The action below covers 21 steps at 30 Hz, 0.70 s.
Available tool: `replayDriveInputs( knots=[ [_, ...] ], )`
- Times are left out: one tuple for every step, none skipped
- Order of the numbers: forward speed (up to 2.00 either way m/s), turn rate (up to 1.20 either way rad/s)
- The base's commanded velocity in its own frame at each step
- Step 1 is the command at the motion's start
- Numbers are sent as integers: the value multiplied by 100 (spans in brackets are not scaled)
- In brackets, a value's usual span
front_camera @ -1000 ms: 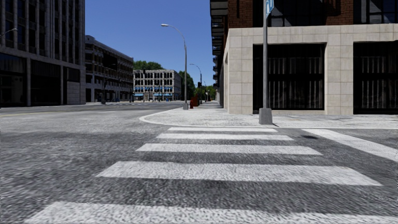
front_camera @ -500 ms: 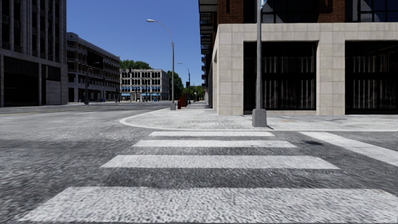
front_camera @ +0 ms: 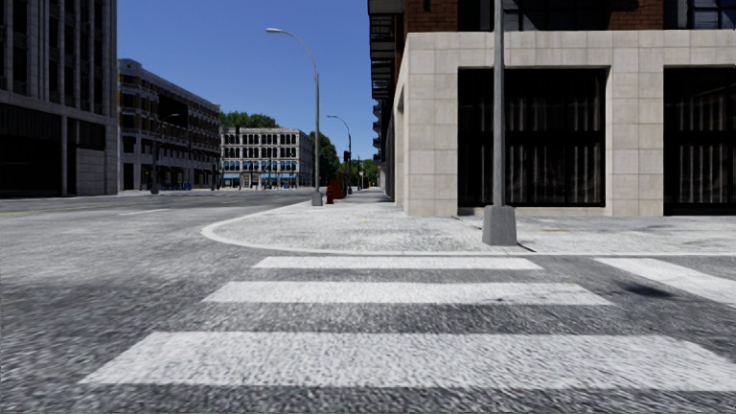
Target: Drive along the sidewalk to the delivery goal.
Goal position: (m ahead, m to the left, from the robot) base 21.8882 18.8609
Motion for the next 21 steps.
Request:
replayDriveInputs(
  knots=[
    [200,0],
    [200,0],
    [200,0],
    [200,0],
    [200,0],
    [200,0],
    [200,0],
    [200,0],
    [200,0],
    [200,0],
    [200,0],
    [200,0],
    [200,0],
    [200,0],
    [200,0],
    [200,0],
    [200,0],
    [200,0],
    [200,0],
    [200,0],
    [200,0]
  ],
)
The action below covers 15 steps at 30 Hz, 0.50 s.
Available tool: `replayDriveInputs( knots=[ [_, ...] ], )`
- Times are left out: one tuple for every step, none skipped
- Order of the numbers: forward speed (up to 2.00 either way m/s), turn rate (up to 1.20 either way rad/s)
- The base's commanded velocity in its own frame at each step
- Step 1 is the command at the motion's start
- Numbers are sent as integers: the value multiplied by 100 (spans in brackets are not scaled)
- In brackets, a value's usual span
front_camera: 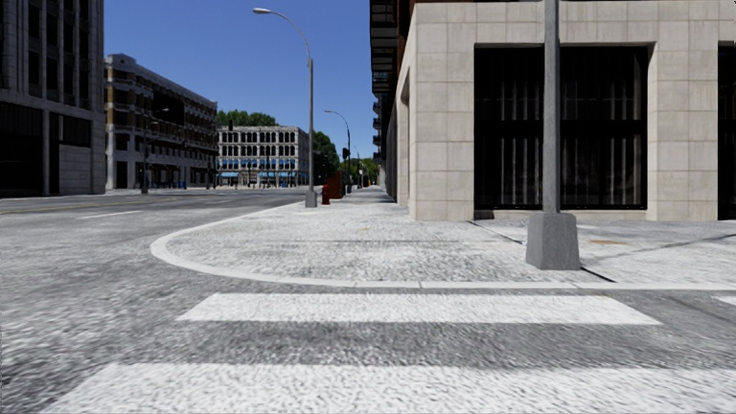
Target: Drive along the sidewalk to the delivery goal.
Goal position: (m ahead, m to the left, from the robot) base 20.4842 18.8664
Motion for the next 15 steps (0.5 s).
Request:
replayDriveInputs(
  knots=[
    [200,0],
    [200,0],
    [200,0],
    [200,0],
    [200,0],
    [200,0],
    [200,0],
    [200,0],
    [200,0],
    [200,0],
    [200,0],
    [200,0],
    [200,0],
    [200,0],
    [200,0]
  ],
)
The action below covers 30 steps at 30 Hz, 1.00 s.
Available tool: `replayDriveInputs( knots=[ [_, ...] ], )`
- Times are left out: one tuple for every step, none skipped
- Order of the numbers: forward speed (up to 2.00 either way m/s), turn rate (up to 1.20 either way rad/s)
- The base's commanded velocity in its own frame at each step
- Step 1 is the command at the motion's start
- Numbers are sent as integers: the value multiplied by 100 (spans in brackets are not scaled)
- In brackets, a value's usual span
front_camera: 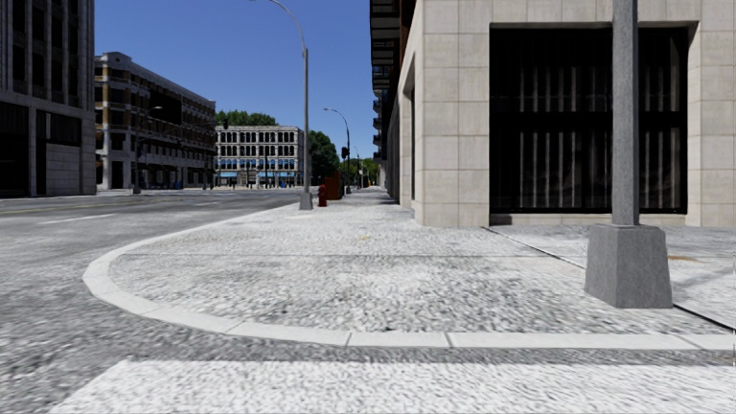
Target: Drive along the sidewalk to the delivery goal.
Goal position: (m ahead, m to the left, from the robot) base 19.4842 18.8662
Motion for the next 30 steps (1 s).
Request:
replayDriveInputs(
  knots=[
    [200,0],
    [200,0],
    [200,0],
    [200,0],
    [200,0],
    [200,0],
    [200,0],
    [200,0],
    [200,0],
    [200,0],
    [200,0],
    [200,0],
    [198,0],
    [186,0],
    [186,0],
    [176,0],
    [166,0],
    [153,0],
    [141,0],
    [141,0],
    [137,0],
    [136,0],
    [135,0],
    [135,0],
    [135,0],
    [135,0],
    [135,0],
    [135,0],
    [135,0],
    [135,0]
  ],
)
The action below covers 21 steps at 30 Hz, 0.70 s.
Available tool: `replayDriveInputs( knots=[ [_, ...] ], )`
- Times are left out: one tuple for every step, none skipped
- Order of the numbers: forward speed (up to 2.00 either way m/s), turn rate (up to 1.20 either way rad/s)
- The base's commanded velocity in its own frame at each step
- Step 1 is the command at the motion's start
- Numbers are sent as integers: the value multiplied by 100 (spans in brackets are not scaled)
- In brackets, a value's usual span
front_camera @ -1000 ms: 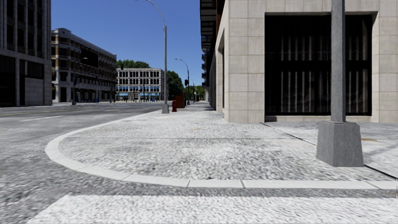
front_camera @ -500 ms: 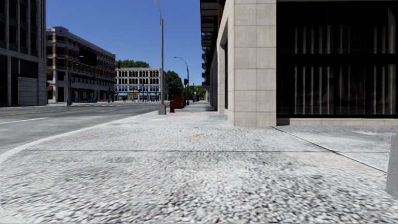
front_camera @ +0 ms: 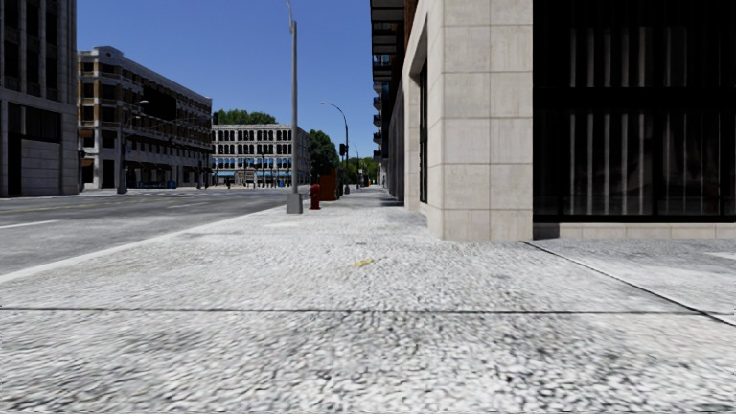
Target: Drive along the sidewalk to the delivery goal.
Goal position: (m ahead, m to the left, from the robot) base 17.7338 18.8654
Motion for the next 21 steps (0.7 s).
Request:
replayDriveInputs(
  knots=[
    [135,0],
    [135,0],
    [135,0],
    [135,0],
    [149,0],
    [150,0],
    [150,0],
    [150,0],
    [151,0],
    [152,0],
    [153,0],
    [153,0],
    [153,0],
    [153,0],
    [154,0],
    [154,0],
    [154,0],
    [154,0],
    [154,0],
    [155,0],
    [155,0]
  ],
)
